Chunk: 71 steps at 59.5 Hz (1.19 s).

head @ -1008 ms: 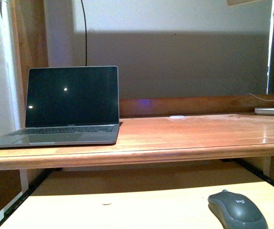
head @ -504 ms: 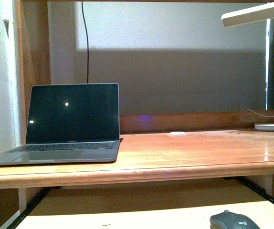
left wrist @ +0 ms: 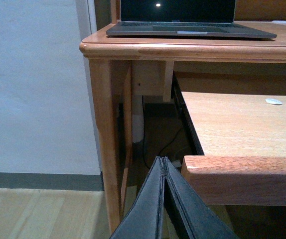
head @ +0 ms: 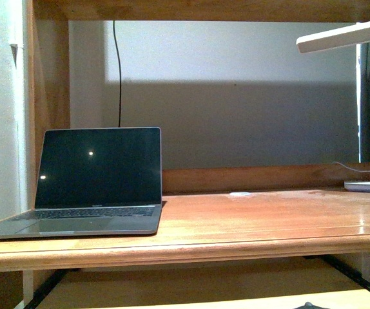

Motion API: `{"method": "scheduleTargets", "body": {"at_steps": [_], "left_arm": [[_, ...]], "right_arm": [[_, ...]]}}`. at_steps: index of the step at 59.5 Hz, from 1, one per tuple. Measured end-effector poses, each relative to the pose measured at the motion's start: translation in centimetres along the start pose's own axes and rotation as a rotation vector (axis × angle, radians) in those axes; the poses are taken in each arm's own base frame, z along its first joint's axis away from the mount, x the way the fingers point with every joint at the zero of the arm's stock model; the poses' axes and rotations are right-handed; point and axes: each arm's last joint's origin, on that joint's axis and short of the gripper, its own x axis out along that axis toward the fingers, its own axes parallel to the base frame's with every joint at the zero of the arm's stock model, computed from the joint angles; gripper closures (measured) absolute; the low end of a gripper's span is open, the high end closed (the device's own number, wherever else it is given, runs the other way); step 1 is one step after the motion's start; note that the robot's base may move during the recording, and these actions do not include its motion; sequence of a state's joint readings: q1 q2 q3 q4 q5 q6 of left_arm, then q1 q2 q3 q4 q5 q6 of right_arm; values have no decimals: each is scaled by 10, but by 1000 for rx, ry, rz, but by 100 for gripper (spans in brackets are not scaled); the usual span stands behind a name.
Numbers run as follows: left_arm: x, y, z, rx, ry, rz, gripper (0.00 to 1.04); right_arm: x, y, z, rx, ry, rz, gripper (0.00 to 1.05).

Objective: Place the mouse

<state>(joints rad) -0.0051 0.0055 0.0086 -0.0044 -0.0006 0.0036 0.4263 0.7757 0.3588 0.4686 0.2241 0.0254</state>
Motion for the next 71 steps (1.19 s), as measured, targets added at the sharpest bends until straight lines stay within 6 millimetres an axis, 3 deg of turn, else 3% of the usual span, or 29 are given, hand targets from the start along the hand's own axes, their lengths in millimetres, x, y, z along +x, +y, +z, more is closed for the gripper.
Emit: {"method": "scheduleTargets", "body": {"at_steps": [13,25,47,71], "left_arm": [[0,0,0,-2,0,0,100],[0,0,0,-1,0,0,65],[0,0,0,-1,0,0,7],[0,0,0,-1,0,0,8]], "right_arm": [[38,55,-10,-123,83,63,7],[60,78,-17,-227,177,45,7],[94,98,-29,-344,402,-8,7],[116,103,-39,-351,540,-43,7]]}}
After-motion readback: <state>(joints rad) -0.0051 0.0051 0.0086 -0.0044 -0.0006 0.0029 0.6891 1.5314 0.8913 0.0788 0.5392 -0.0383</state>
